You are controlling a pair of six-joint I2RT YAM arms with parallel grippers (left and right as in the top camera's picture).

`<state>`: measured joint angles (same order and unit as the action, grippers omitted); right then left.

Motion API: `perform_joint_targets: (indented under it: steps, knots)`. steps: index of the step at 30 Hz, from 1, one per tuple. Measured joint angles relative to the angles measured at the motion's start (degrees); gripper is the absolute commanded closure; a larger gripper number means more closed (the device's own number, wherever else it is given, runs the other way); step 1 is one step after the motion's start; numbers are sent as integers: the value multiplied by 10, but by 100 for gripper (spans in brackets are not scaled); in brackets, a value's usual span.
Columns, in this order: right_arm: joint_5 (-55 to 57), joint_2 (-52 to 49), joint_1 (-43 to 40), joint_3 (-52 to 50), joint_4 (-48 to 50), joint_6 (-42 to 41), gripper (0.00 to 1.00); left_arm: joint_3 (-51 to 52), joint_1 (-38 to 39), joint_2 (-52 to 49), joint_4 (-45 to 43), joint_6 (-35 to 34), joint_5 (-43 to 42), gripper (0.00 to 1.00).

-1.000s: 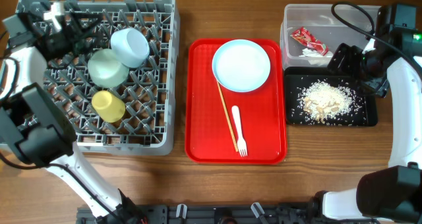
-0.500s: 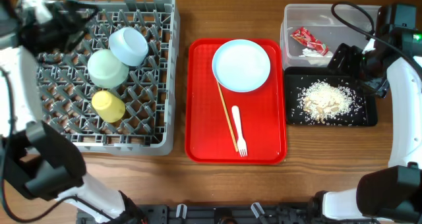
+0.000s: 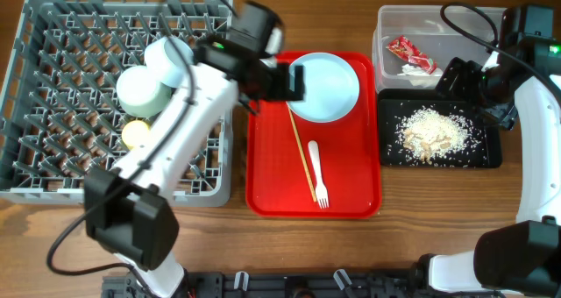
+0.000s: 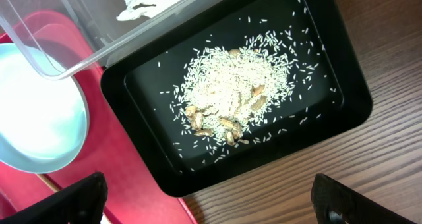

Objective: Sort waste into correct bins and load items into the dishwasher rack
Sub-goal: 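Reach the left gripper to the tray and grasp the chopsticks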

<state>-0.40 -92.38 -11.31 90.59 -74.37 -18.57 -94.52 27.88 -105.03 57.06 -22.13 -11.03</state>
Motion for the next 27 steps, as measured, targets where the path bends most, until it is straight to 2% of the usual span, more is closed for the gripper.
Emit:
perform_joint_targets:
  steps: [5, 7, 11, 15, 19, 27]
  knots:
    - [0, 0, 0, 0, 0, 0, 0, 69, 69, -34, -9, -124, 57, 0]
    - [0, 0, 0, 0, 0, 0, 1, 105, 83, -52, -29, -151, 69, 0]
    - [0, 0, 0, 0, 0, 0, 0, 164, 101, -77, -96, -173, 86, 5]
    - [0, 0, 0, 0, 0, 0, 0, 180, 109, -89, -100, -178, 119, 11]
    - [0, 0, 0, 0, 0, 0, 0, 181, 109, -92, -101, -181, 142, 28]
    - [0, 0, 0, 0, -2, 0, 0, 181, 125, -94, -114, -183, 151, 34]
